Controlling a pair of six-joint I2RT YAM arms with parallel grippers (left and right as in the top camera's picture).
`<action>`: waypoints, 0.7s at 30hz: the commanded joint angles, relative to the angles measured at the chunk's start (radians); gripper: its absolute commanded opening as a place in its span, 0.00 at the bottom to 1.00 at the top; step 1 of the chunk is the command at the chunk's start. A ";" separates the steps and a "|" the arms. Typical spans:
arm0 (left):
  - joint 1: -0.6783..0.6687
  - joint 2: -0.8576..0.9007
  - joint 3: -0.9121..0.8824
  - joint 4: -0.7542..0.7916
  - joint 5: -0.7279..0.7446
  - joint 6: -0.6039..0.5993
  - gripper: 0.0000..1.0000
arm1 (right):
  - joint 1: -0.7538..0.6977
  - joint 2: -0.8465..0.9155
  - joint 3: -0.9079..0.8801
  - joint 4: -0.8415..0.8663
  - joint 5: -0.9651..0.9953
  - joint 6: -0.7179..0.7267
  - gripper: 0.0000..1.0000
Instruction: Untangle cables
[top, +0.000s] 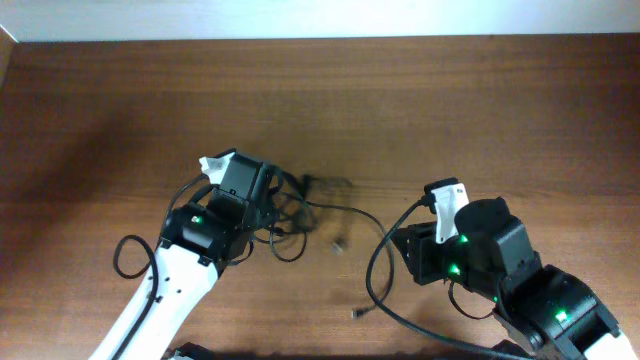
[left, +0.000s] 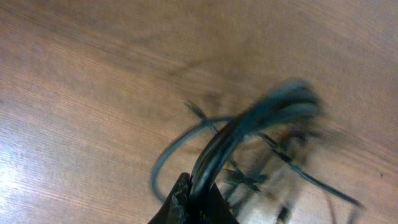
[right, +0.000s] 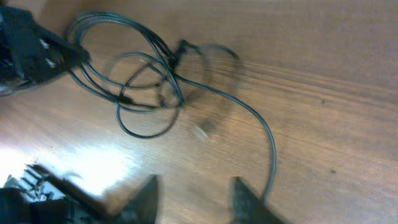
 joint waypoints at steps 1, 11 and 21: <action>0.002 -0.011 0.003 0.060 -0.010 0.010 0.00 | -0.003 0.027 -0.007 -0.011 0.036 -0.005 0.46; 0.002 -0.011 0.003 0.025 0.115 0.010 0.74 | -0.003 0.241 -0.007 -0.045 0.027 0.022 0.47; 0.002 0.241 0.002 0.005 0.179 -0.383 0.62 | -0.003 0.283 -0.007 -0.069 0.026 0.022 0.47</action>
